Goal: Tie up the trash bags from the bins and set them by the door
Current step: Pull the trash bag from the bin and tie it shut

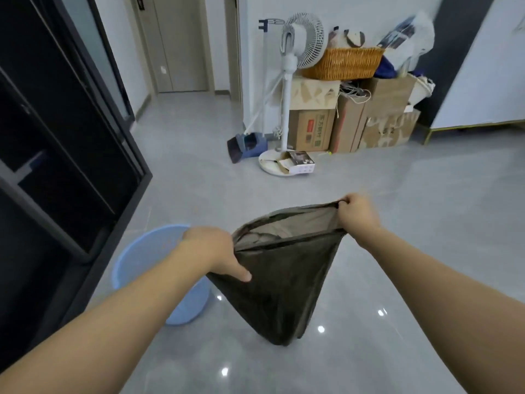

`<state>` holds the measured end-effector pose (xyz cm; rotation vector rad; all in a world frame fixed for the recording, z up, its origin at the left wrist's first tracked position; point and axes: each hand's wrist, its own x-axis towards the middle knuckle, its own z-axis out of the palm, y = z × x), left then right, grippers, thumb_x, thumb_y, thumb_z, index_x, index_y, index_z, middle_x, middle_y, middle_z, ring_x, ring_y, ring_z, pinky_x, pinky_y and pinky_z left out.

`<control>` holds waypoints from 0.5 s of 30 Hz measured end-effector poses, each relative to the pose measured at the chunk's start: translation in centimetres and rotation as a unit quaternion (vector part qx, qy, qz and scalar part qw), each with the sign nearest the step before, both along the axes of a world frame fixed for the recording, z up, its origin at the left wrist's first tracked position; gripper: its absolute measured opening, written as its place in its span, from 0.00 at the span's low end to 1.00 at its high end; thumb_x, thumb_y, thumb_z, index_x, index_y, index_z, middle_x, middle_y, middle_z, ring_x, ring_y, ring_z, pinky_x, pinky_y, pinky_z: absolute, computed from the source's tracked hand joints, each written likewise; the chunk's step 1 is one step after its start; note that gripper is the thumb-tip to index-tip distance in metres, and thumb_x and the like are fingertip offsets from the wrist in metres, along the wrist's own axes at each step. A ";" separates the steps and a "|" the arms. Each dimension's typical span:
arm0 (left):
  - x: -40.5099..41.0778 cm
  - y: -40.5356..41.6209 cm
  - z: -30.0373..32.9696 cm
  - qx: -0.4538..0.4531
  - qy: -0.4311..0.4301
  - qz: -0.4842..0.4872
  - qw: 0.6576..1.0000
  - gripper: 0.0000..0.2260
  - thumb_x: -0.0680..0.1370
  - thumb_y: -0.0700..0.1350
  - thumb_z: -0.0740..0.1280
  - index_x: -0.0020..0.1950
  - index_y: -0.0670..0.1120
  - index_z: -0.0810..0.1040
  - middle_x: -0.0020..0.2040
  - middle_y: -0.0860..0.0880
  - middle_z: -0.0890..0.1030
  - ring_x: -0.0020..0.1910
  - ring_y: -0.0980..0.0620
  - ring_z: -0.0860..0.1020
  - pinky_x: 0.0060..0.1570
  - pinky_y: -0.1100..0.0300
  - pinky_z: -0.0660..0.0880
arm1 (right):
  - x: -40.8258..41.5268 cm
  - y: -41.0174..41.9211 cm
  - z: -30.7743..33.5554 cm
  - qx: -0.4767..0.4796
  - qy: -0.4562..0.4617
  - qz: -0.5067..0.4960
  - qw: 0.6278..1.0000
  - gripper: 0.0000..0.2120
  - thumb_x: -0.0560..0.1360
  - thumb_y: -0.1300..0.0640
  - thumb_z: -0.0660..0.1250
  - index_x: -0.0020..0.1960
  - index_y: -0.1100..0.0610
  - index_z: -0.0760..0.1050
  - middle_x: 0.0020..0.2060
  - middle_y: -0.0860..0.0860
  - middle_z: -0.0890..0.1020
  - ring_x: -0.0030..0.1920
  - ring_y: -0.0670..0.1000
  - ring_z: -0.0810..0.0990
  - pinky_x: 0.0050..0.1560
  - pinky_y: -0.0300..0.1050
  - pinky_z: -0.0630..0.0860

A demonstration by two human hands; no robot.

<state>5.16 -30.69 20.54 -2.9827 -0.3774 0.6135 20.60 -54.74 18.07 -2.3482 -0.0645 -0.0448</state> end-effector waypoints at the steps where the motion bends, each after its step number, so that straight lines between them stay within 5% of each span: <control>1: -0.4 -0.2 -1.7 0.003 0.015 0.003 1.000 0.28 0.65 0.72 0.64 0.47 0.49 0.73 0.40 0.51 0.76 0.43 0.46 0.76 0.47 0.53 0.75 | -0.4 -0.8 -1.4 -0.022 0.017 -0.010 1.000 0.10 0.75 0.63 0.54 0.41 0.63 0.73 0.37 0.57 0.76 0.40 0.59 0.74 0.36 0.45 0.69; 4: -1.3 0.3 -4.7 -0.034 0.006 0.028 0.999 0.15 0.74 0.59 0.62 0.38 0.48 0.72 0.36 0.51 0.75 0.40 0.46 0.76 0.45 0.55 0.75 | -1.1 -2.7 -4.1 -0.087 0.056 -0.028 0.994 0.07 0.74 0.65 0.54 0.43 0.63 0.70 0.40 0.59 0.74 0.42 0.60 0.73 0.39 0.47 0.68; 7: -1.9 1.5 -4.8 -0.060 -0.009 0.029 0.998 0.16 0.74 0.55 0.65 0.32 0.47 0.68 0.30 0.50 0.72 0.32 0.49 0.72 0.32 0.58 0.68 | -0.8 -3.7 -4.6 -0.103 0.063 -0.043 0.992 0.11 0.74 0.65 0.54 0.52 0.67 0.73 0.50 0.64 0.75 0.49 0.64 0.76 0.44 0.50 0.70; 10: -2.4 2.4 -4.5 -0.124 -0.041 0.036 0.991 0.14 0.72 0.49 0.68 0.29 0.45 0.71 0.26 0.49 0.72 0.26 0.51 0.70 0.28 0.59 0.63 | -0.5 -3.5 -4.0 0.103 0.103 -0.035 0.989 0.13 0.77 0.67 0.52 0.46 0.66 0.75 0.45 0.61 0.75 0.41 0.59 0.74 0.40 0.48 0.70; 12: -2.8 2.5 -4.4 -0.219 -0.068 0.065 0.971 0.11 0.72 0.44 0.68 0.31 0.45 0.72 0.26 0.49 0.74 0.25 0.52 0.72 0.27 0.62 0.66 | -1.0 -2.9 -3.4 0.259 0.162 -0.026 0.952 0.15 0.77 0.67 0.51 0.43 0.58 0.76 0.43 0.58 0.75 0.37 0.55 0.74 0.37 0.46 0.72; 15: -2.9 2.6 -4.6 -0.338 -0.139 0.102 0.925 0.05 0.74 0.41 0.68 0.39 0.45 0.74 0.33 0.48 0.78 0.27 0.55 0.77 0.24 0.68 0.70 | -2.2 -2.2 -2.8 0.260 0.187 0.032 0.947 0.11 0.77 0.52 0.57 0.44 0.50 0.78 0.39 0.50 0.73 0.34 0.49 0.71 0.35 0.43 0.67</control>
